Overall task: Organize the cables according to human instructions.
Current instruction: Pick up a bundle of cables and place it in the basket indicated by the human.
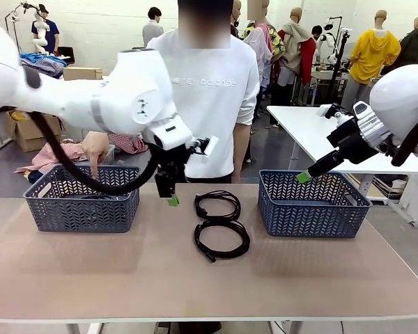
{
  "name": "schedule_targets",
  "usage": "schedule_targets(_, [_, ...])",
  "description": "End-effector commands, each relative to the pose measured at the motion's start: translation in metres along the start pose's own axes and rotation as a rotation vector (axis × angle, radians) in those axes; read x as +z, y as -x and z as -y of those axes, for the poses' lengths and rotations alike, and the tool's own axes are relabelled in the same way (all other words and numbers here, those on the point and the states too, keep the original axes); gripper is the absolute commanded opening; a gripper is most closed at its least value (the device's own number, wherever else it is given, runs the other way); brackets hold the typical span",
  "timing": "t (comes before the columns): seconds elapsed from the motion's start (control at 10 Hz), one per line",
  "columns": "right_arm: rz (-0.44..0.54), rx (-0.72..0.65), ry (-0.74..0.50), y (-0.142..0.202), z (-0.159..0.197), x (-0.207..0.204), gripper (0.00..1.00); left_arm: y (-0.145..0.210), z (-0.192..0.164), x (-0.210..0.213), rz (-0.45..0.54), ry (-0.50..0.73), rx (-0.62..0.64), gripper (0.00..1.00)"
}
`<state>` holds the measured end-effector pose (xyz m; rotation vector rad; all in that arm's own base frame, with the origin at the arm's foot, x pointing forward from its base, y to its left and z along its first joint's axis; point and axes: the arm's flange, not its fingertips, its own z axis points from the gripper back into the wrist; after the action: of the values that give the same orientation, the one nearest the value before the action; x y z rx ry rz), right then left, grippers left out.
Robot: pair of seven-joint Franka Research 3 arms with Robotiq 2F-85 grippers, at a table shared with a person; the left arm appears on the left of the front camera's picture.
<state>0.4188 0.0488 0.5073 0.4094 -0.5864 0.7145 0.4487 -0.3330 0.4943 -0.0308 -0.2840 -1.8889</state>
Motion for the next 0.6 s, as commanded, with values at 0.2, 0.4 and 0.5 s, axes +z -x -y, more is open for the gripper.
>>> schedule_targets(0.2, [0.022, 0.001, -0.016, -0.001, 0.002, 0.000, 1.00, -0.036, -0.009, -0.047, -0.035, 0.063, -0.330, 1.00])
schedule_targets(0.4, [0.022, 0.001, -0.016, -0.001, 0.002, 0.000, 1.00, -0.045, -0.006, -0.064, -0.042, 0.083, -0.365, 1.00])
schedule_targets(0.5, [0.022, 0.001, -0.016, -0.001, 0.002, 0.000, 1.00, -0.046, -0.005, -0.068, -0.039, 0.089, -0.382, 1.00])
